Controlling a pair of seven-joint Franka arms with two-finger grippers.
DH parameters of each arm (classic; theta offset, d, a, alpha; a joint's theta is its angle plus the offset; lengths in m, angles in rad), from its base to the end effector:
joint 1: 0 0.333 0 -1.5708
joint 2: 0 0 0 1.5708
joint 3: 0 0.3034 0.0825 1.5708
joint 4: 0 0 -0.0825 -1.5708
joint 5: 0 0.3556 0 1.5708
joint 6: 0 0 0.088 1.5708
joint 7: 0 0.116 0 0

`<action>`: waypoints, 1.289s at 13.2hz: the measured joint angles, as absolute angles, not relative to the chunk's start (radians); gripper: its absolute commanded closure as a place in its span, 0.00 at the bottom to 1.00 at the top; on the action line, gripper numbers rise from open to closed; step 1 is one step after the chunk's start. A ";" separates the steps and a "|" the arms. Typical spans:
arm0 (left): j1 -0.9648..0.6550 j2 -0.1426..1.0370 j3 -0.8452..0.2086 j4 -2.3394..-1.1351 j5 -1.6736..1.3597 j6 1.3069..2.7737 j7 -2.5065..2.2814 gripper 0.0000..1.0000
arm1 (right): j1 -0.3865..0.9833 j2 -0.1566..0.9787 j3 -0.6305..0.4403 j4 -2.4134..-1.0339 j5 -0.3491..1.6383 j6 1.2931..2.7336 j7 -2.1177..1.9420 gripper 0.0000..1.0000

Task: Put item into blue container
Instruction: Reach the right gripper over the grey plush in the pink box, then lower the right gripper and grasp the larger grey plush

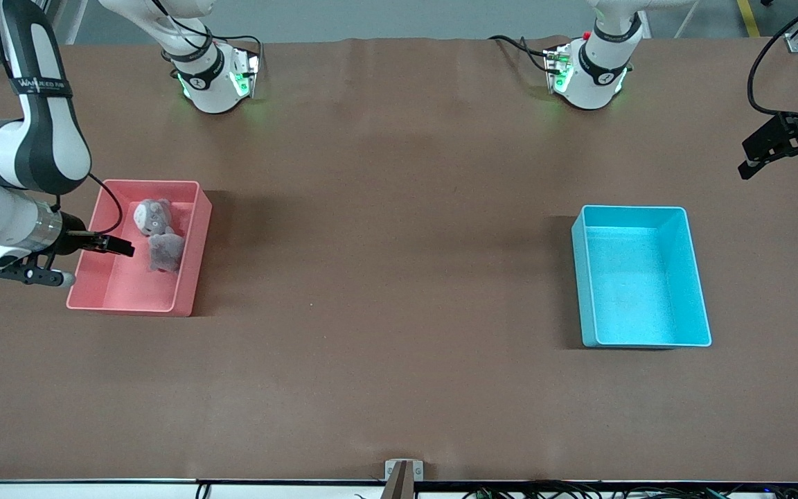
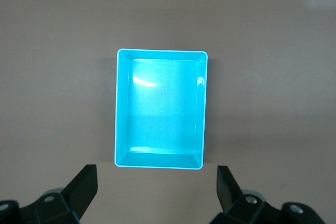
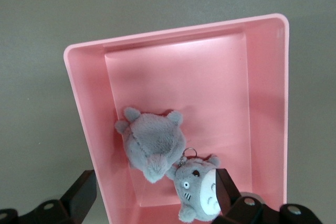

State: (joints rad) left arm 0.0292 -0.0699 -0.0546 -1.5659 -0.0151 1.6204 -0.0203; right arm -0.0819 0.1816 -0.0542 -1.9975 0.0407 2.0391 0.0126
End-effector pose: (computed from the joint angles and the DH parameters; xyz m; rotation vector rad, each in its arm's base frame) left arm 0.5111 -0.0158 0.6460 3.1215 -0.0084 0.1938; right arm 0.5413 -0.0708 0.3540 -3.0894 0.2623 0.2140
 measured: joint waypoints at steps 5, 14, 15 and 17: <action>0.029 -0.070 -0.055 -1.566 -0.015 1.620 -0.020 0.00 | -0.082 0.183 -0.054 -2.145 0.041 2.233 0.025 0.00; 0.029 -0.070 -0.055 -1.565 -0.015 1.620 -0.020 0.00 | -0.082 0.268 -0.052 -2.284 0.084 2.469 0.035 0.00; 0.029 -0.070 -0.055 -1.565 -0.015 1.620 -0.020 0.00 | -0.082 0.280 -0.052 -2.293 0.086 2.488 0.035 0.00; 0.029 -0.070 -0.055 -1.565 -0.015 1.620 -0.020 0.00 | -0.082 0.306 -0.050 -2.303 0.096 2.503 0.035 0.00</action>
State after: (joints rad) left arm 0.0292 -0.0699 -0.0545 -1.5652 -0.0150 1.6204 -0.0203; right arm -0.0823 0.3063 -0.0501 -2.3027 0.0963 2.5034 0.0353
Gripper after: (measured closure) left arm 0.000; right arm 0.000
